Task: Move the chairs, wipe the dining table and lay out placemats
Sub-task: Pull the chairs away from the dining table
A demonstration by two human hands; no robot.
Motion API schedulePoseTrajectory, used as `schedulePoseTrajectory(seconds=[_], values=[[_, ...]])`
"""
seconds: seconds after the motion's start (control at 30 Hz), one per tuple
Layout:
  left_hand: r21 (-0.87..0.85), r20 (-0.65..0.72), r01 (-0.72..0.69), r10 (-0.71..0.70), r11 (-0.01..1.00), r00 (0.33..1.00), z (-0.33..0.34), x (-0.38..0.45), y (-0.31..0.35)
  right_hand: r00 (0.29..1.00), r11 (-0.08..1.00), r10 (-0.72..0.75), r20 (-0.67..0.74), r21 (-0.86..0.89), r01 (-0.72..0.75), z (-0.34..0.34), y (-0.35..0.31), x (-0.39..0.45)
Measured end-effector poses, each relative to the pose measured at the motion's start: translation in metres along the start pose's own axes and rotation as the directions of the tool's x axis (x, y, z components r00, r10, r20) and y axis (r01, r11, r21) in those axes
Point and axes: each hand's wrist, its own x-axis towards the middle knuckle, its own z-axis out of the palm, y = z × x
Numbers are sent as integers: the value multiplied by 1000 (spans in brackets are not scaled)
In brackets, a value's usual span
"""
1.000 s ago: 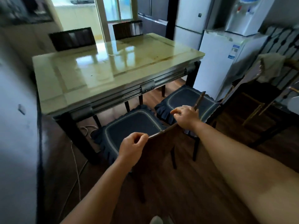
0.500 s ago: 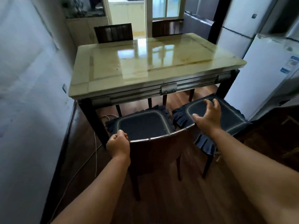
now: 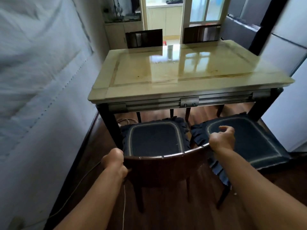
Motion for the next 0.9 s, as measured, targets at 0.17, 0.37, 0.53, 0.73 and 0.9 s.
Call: schedulePoseTrajectory(seconds=[0.17, 0.37, 0.53, 0.73, 0.9], values=[[31, 17, -45, 45, 998, 999, 24, 22, 27, 999, 998, -51, 13, 24, 50, 21, -21, 20], [44, 96, -45, 41, 998, 995, 63, 71, 67, 999, 999, -23, 23, 31, 22, 66, -54, 47], [59, 171, -66, 55, 996, 984, 108, 111, 116, 998, 998, -46, 38, 33, 45, 110, -99, 85], [97, 204, -39, 18, 995, 979, 145, 148, 159, 999, 999, -50, 14, 17, 49, 158, -134, 122], [40, 166, -48, 41, 998, 985, 179, 167, 187, 998, 998, -59, 26, 15, 59, 184, -162, 157]])
